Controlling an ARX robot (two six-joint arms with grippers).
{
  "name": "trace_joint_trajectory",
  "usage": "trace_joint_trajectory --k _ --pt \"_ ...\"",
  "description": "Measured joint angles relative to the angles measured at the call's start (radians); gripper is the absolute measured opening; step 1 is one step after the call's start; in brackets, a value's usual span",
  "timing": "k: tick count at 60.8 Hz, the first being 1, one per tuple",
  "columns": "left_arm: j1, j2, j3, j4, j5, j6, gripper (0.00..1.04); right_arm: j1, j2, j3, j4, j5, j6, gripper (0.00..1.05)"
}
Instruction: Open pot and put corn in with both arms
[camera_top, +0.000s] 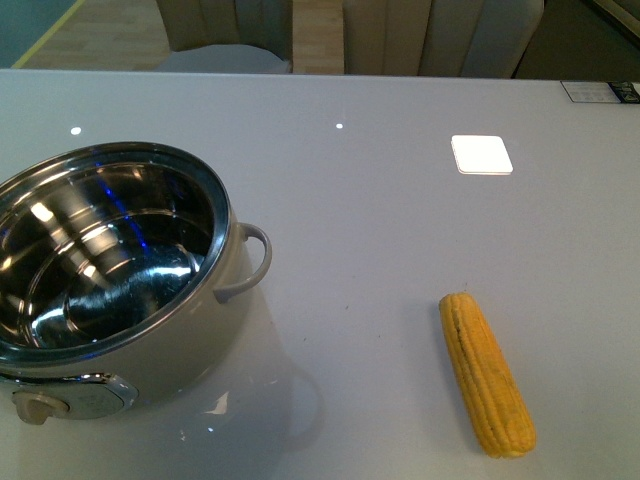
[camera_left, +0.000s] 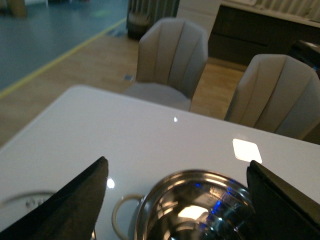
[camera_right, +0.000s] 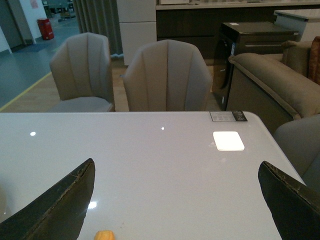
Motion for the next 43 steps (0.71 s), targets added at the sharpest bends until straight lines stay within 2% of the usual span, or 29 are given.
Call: trace_joint_trajectory --k 5,14,19,26,33,37,43 --pt "-0.039 -0.047 -0.035 0.045 -0.022 0.059 0.67 0.000 0.000 0.000 0.000 0.000 0.000 0.96" --pt "-0.096 -0.159 -0.077 -0.018 -0.082 0.102 0.38 0.000 0.000 0.000 0.000 0.000 0.000 0.96" --pt "-0.122 -0.171 -0.113 0.016 -0.108 0.106 0.24 0.000 0.000 0.000 0.000 0.000 0.000 0.96" --pt "-0.153 -0.244 -0.135 -0.051 -0.136 0.109 0.03 0.000 0.000 0.000 0.000 0.000 0.000 0.96" --pt "-0.178 -0.327 -0.136 -0.119 -0.159 0.113 0.03 0.000 0.000 0.000 0.000 0.000 0.000 0.96" --pt "-0.249 -0.385 -0.136 -0.175 -0.251 0.113 0.03 0.000 0.000 0.000 0.000 0.000 0.000 0.96" --pt "-0.278 -0.448 -0.136 -0.232 -0.256 0.114 0.03 0.000 0.000 0.000 0.000 0.000 0.000 0.96"
